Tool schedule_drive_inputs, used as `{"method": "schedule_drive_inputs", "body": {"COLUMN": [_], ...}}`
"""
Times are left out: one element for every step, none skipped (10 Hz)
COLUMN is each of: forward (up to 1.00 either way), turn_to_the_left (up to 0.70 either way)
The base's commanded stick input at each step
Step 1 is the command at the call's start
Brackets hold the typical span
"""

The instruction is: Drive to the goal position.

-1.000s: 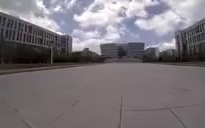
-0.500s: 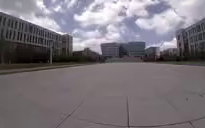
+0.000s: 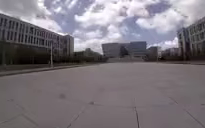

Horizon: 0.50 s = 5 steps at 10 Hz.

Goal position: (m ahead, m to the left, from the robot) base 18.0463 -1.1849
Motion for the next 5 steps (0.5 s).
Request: {"method": "schedule_drive_inputs", "body": {"forward": [0.70,0.70,0.70,0.70,0.70], "turn_to_the_left": [0.00,0.00,0.00,0.00,0.00]}}
